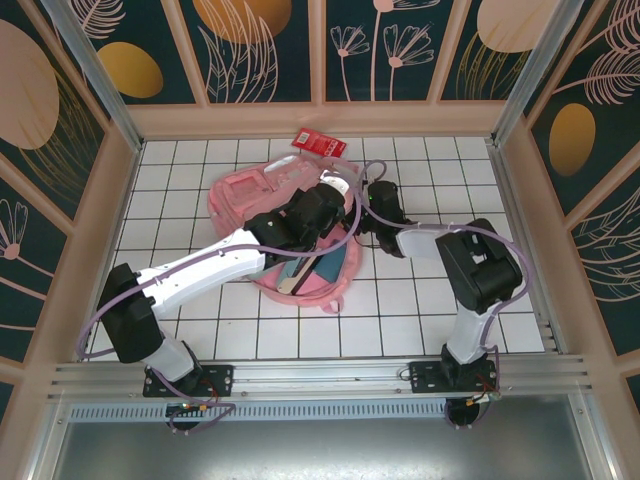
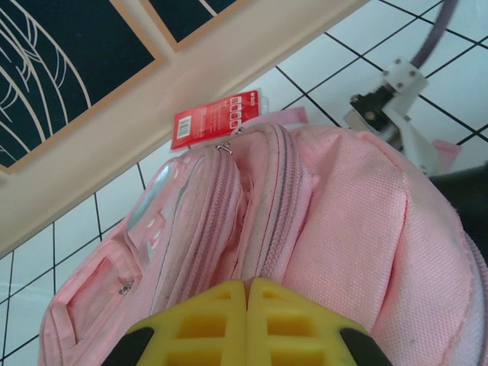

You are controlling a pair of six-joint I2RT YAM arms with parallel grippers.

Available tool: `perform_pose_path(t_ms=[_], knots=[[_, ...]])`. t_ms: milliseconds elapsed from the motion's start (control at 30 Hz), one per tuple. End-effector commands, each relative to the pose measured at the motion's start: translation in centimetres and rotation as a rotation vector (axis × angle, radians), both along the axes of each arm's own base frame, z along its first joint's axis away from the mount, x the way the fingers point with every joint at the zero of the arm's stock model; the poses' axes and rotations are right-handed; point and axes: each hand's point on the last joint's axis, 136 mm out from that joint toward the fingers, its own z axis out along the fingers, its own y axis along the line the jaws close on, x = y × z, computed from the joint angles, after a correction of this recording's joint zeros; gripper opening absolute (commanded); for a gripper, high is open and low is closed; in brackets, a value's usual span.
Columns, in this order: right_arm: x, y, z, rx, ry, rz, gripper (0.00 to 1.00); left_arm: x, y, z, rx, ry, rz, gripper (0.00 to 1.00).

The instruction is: Pack the student bag

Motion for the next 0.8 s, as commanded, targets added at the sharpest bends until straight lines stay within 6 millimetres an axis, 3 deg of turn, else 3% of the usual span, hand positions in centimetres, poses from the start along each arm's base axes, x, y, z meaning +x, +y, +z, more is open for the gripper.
perform_pose_path(t_ms=[0, 167, 267, 767], knots=[[-0.5, -1.0, 1.4, -0.026, -0.069, -0.007, 0.64, 0.1, 0.6, 4.1, -0.12, -0.095, 0.042, 0.0], [-0.4, -0.6, 0.7, -0.025, -0.041, 0.01, 0.53, 0.1, 0.6, 4.0, -0.121, -0.089, 0.039, 0.0], [-0.7, -0.4, 0.3, -0.017, -0.026, 0.018, 0.42, 0.1, 0.7, 4.0, -0.121, -0.09, 0.042, 0.0], [-4.7, 0.6, -1.0, -0.061, 0.018, 0.074, 0.39, 0.1, 0.8, 3.8, -0.122, -0.087, 0.041, 0.0]])
